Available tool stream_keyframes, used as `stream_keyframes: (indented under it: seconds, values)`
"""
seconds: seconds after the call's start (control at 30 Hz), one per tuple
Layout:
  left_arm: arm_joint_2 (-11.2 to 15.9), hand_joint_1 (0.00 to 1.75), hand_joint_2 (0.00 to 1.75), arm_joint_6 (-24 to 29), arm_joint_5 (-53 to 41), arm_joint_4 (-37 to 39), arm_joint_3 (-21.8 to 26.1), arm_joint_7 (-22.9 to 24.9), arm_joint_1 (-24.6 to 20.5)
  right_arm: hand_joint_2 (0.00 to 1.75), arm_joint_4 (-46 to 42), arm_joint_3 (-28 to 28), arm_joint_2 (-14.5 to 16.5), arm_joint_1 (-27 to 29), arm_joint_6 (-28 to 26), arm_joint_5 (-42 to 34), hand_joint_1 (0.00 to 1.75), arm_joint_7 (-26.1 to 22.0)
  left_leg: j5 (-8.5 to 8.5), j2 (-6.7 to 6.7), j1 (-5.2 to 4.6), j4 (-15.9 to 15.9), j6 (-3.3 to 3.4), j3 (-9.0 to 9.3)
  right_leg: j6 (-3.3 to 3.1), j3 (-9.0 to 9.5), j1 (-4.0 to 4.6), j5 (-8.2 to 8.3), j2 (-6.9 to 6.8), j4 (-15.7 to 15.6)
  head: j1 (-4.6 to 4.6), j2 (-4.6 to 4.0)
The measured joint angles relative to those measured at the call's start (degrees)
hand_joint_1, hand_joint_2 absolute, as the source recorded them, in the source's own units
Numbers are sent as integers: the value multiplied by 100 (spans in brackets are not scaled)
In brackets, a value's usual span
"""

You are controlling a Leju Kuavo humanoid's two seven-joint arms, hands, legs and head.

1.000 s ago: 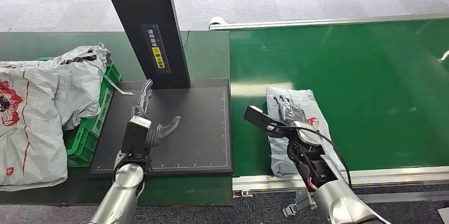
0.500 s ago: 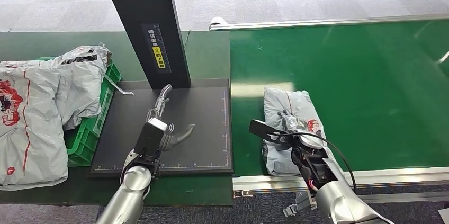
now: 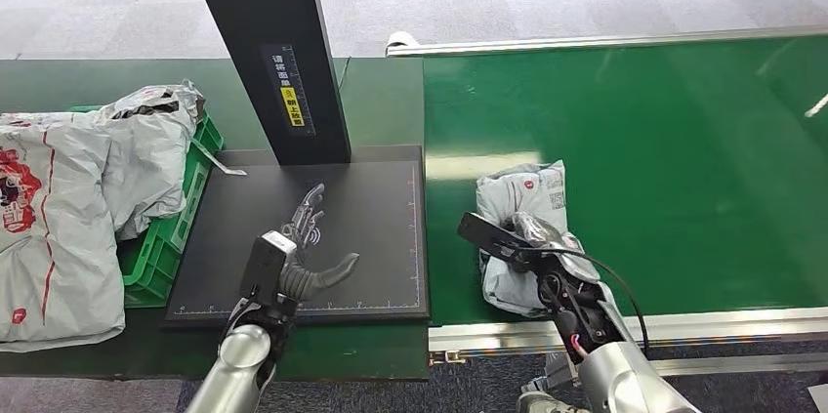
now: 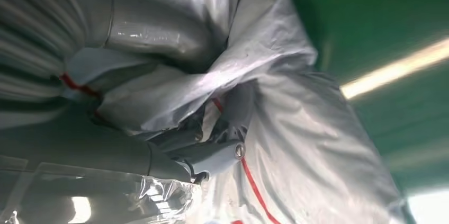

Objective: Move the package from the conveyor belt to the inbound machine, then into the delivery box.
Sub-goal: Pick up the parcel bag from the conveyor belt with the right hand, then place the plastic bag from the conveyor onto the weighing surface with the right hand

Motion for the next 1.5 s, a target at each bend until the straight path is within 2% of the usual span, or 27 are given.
stream_keyframes:
  seconds: [0.13, 0.3, 0.5, 0.77, 0.93, 1.1, 1.23, 1.37, 1.5]
  values:
    - [81, 0, 175, 416, -139, -91, 135, -133, 175, 175, -269, -116, 77, 171, -23, -130, 175, -352, 0, 1, 1, -1, 0, -3, 0, -3, 1, 0, 1, 0, 1, 0]
    - [167, 0, 175, 566, -195, -270, 260, -148, 301, 175, -412, -127, 170, 219, -71, -119, 175, -490, 1, 0, 1, -1, -1, -4, 0, -2, 1, 0, -1, 1, 2, 0]
    - [203, 0, 175, 982, -293, -668, 478, -212, 531, 175, -916, -122, 250, 332, -359, -160, 175, -997, 1, 1, 0, -1, -1, -11, 0, -9, 0, 0, 0, 1, 1, 0]
    - [230, 0, 175, 1022, 24, -1344, 840, -451, 1048, 175, -2221, 113, 290, 322, -624, -304, 175, -1560, 1, 1, 0, -1, -1, -22, 0, -21, 0, -1, 0, 1, 1, 0]
    - [231, 0, 175, 1022, 88, -1562, 854, -528, 1257, 175, -2615, 317, 295, 180, -731, -188, 175, -1635, 1, 0, 0, -1, -1, -22, 0, -20, 0, -1, -1, 1, 2, 0]
    - [231, 0, 175, 1038, 104, -1626, 850, -576, 1303, 175, -2748, 460, 293, 115, -743, -129, 175, -1734, 1, 0, 0, -1, -1, -22, 0, -20, -1, 0, -1, 1, 1, 0]
    - [229, 0, 175, 1102, 59, -1626, 727, -708, 1262, 175, -2714, 700, 258, -6, -755, -130, 175, -2094, 1, 0, 0, -1, -1, -22, 0, -25, 0, 0, 0, 1, 1, 0]
    - [207, 0, 175, 1151, 45, -1615, 454, -728, 1072, 175, -2371, 968, 196, -173, -934, -298, 175, -2551, 1, -1, 0, -1, -1, -22, 0, -22, 0, 0, -2, 1, 2, 0]
    - [200, 0, 175, 1166, 77, -1597, 278, -731, 949, 175, -2052, 1141, 151, -243, -1014, -296, 175, -2659, 1, -1, 0, -1, -1, -22, 0, -22, 0, 0, -1, 1, 2, 0]
